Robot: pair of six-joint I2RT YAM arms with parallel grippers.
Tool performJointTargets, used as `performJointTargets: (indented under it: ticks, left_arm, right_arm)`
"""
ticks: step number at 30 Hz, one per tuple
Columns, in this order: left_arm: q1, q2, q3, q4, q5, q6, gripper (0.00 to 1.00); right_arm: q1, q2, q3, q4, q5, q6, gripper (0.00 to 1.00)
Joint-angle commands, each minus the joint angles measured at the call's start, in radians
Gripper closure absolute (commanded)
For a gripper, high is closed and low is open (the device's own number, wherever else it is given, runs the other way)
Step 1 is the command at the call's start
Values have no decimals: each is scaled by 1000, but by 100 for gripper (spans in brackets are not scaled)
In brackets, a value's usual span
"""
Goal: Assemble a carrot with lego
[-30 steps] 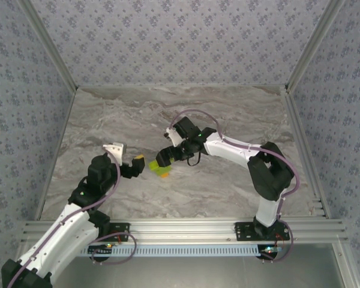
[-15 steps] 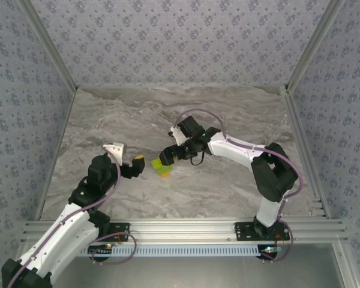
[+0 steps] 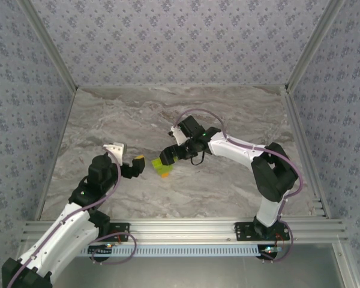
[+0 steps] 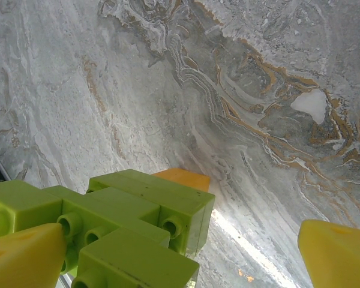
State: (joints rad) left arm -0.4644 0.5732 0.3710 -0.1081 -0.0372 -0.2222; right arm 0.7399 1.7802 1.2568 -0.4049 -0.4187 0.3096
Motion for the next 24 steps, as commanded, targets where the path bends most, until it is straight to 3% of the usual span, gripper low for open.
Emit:
performJointTargets:
  ticks: [1,12,24]
  left_arm:
    - [8,-3,5,31,19,0,5]
    - [7,-31,1,19,12,-2,5]
    - [9,-33,2,20,7,-2,5]
  right_arm:
    - [-2,52,4,-136,111,-14,0]
    - [-4,172,183,-164,157,-23,0]
    - [-22,34,260,-91,289,-42,0]
